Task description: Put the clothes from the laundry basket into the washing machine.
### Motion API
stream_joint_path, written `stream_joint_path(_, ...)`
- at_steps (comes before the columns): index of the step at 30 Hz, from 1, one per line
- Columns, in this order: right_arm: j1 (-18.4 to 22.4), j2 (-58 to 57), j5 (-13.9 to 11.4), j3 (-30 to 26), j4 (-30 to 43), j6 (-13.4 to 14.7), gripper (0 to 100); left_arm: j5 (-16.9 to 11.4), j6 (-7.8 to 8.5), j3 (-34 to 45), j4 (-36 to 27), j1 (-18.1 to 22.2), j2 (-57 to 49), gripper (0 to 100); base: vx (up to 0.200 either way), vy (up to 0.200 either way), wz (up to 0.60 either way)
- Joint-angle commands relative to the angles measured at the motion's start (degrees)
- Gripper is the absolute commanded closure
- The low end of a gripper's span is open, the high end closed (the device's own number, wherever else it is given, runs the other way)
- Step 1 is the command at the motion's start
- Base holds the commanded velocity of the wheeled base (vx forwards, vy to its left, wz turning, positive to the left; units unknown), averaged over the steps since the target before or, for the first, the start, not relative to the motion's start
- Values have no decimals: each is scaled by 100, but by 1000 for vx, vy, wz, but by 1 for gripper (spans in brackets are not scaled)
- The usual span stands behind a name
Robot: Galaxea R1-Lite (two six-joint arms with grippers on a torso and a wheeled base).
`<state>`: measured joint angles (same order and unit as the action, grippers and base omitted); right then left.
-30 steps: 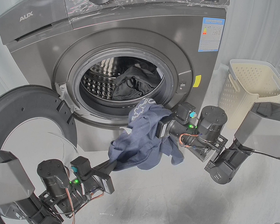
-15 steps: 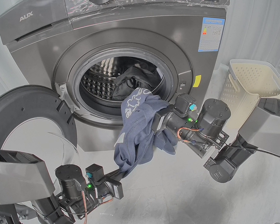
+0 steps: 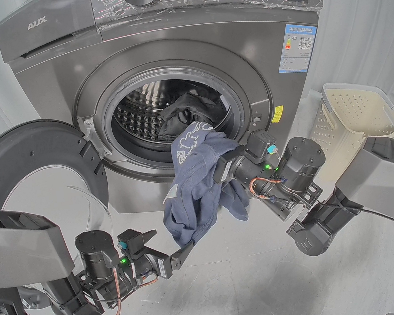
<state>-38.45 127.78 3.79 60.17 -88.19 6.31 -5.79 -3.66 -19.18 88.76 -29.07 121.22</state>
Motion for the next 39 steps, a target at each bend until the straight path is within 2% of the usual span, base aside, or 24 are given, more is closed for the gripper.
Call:
stream_joint_path(1, 13, 27, 8, 30, 21, -7, 100, -1, 58, 441, 1, -134, -292, 0, 0, 0, 0)
stream_joint_path(2, 13, 27, 8, 30, 21, -7, 100, -1, 58, 441, 1, -134, -292, 0, 0, 0, 0)
stream_joint_path(4, 4, 80, 8, 100, 47, -16, 100, -27, 67, 766, 1, -424, -371, 0, 0, 0, 0)
stream_joint_path(8, -13, 159, 8, 135, 47, -16, 100, -36, 111, 749, 1, -538, -424, 0, 0, 0, 0)
stream_joint_path(10, -75, 212, 25, 109, 38, -7, 100, -27, 128, 195, -8, -608, -459, 0, 0, 0, 0)
stream_joint_path(16, -119, 230, 34, 91, 56, -7, 100, 25, 120, -798, -17, -564, -213, 0, 0, 0, 0)
stream_joint_path(21, -145, 230, 34, 91, 56, -7, 100, 25, 199, -1246, -17, -529, 174, 0, 0, 0, 0)
stream_joint_path(22, -180, 221, 43, 74, 56, -7, 100, 25, 278, -1396, -17, -520, 341, 0, 0, 0, 0)
stream_joint_path(25, -224, 203, 52, 47, 47, -7, 100, 25, 313, -1563, -25, -485, 455, 0, 0, 0, 0)
stream_joint_path(27, -304, 168, 69, -6, 47, 1, 100, 25, 322, -1967, -25, -362, 736, 0, 0, 0, 0)
stream_joint_path(39, -602, 10, 157, -164, 56, 28, 100, 34, 383, -2776, -25, -11, 1351, 0, 0, 0, 0)
